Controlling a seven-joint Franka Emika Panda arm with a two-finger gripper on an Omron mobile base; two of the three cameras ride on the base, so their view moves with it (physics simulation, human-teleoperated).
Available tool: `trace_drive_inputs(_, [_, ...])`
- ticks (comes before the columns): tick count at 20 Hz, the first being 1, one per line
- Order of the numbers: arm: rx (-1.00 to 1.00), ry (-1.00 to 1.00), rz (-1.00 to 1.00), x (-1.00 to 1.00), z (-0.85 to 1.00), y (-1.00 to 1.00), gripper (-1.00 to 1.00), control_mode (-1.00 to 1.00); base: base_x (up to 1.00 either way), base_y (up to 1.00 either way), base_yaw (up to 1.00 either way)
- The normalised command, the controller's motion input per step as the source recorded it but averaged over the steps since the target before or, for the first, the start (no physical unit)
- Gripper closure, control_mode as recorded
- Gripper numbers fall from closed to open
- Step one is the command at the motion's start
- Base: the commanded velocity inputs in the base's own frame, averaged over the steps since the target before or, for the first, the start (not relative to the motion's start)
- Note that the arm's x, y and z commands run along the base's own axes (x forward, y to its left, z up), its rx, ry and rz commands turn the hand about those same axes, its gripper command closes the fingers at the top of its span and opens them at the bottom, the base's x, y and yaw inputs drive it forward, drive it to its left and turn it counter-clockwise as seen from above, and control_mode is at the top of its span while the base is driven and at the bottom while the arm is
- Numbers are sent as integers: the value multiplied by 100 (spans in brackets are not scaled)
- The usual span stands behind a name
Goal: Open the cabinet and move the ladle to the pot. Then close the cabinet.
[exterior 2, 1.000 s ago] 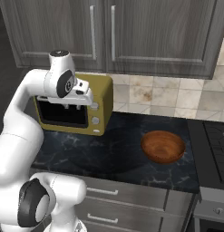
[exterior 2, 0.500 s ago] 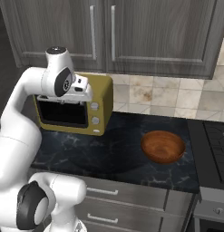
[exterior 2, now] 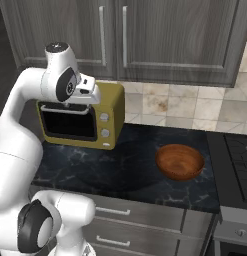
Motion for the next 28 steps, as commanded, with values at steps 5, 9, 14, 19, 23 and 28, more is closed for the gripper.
trace_drive_inputs(5, [0,-9,0,0,30,0,-100,-100,0,0,0])
trace_drive_inputs(9, [0,-4,-2,0,29,0,-100,-100,0,0,0])
trace_drive_inputs(14, [0,-9,-1,0,21,-3,-100,-100,0,0,0])
trace_drive_inputs(19, [0,-18,0,0,20,-7,-100,-100,0,0,0])
trace_drive_inputs(23, [0,-22,0,0,21,-9,-100,-100,0,0,0])
trace_drive_inputs(28, [0,-18,0,4,21,-7,-100,-100,0,0,0])
